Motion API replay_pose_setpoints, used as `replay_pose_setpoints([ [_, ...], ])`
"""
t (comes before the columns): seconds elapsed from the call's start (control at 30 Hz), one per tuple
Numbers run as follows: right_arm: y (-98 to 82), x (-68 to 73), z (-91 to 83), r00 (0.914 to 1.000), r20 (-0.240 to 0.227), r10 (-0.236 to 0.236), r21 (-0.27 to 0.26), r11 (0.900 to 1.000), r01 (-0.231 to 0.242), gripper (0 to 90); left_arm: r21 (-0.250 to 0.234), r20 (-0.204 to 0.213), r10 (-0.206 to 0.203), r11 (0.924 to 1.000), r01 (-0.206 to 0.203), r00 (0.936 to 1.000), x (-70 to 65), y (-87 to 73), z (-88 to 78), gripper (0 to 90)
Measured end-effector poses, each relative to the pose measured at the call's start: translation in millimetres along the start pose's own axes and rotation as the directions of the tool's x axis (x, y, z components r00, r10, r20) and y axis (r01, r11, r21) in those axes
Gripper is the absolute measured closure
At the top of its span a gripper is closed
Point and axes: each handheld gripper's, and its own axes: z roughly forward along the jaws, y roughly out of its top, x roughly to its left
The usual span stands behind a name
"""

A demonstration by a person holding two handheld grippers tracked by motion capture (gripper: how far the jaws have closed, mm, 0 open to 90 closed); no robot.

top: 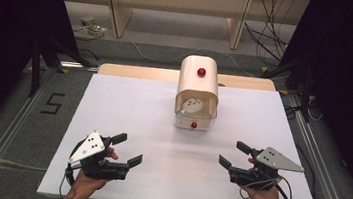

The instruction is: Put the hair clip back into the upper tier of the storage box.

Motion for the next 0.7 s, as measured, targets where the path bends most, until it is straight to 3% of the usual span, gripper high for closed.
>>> replay_pose_setpoints([
  [0.7,-9.1,-0.1,-8.3,1.0000,0.009,0.000,0.016,1.000,0.000,21.8,0.003,0.002,-0.001,1.0000,0.001,1.0000,-0.2,-0.2,0.5,13.1],
])
